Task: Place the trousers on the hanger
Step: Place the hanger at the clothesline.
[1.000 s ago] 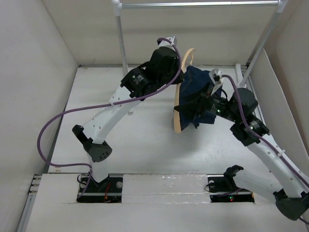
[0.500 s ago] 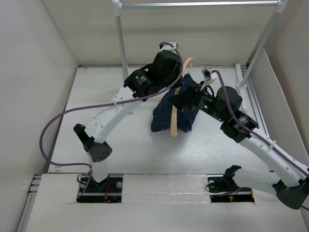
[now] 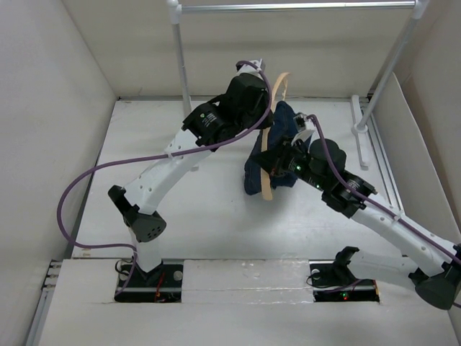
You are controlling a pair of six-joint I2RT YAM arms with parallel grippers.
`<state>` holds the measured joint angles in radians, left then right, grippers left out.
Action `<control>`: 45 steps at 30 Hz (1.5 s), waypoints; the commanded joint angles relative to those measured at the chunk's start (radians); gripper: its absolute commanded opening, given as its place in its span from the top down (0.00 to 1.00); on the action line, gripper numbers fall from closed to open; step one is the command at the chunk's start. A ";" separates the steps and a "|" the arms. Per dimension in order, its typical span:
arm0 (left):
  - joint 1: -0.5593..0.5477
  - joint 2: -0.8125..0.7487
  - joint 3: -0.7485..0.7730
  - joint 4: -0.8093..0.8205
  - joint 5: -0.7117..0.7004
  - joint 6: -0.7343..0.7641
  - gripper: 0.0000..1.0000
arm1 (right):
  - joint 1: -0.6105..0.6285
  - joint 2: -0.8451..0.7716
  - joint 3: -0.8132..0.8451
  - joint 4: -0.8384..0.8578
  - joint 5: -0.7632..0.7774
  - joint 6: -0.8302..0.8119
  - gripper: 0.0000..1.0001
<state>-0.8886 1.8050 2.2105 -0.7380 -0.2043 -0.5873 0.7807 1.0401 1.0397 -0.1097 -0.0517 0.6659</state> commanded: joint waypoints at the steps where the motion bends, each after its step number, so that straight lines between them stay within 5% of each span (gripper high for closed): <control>1: 0.007 -0.099 0.084 0.120 -0.009 -0.002 1.00 | 0.015 -0.026 0.043 0.082 0.012 -0.020 0.98; 9: 0.054 -0.157 0.051 0.193 0.039 0.001 1.00 | -0.075 -0.038 0.103 0.195 -0.135 0.050 1.00; 12: 0.063 -0.173 0.049 0.218 0.063 0.012 0.68 | -0.139 -0.020 0.100 0.261 -0.217 0.102 1.00; 13: 0.063 -0.177 0.049 0.235 0.066 0.023 0.43 | -0.161 -0.017 0.102 0.287 -0.232 0.112 1.00; 14: 0.063 -0.191 0.046 0.248 0.077 0.038 0.29 | -0.199 -0.006 0.105 0.312 -0.282 0.130 1.00; 15: 0.063 -0.197 0.046 0.249 0.077 0.038 0.29 | -0.218 -0.005 0.105 0.312 -0.283 0.136 1.00; 19: 0.074 -0.251 0.011 0.268 0.063 0.058 0.01 | -0.303 0.034 0.138 0.337 -0.350 0.149 1.00; 29: 0.116 -0.414 -0.167 0.296 0.023 0.076 0.01 | -0.536 0.142 0.281 0.485 -0.554 0.237 1.00; 33: 0.116 -0.513 -0.349 0.319 0.023 0.052 0.01 | -0.667 0.202 0.312 0.681 -0.635 0.433 1.00; 40: 0.116 -0.601 -0.618 0.318 0.036 0.014 0.01 | -0.748 0.362 0.413 0.892 -0.635 0.595 1.00; 45: 0.116 -0.657 -0.738 0.324 0.048 -0.016 0.01 | -0.796 0.429 0.499 0.895 -0.633 0.618 1.00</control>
<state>-0.7750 1.2221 1.5009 -0.4488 -0.1650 -0.5789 0.0063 1.4956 1.4368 0.5362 -0.6788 1.2766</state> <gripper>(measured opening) 0.986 0.145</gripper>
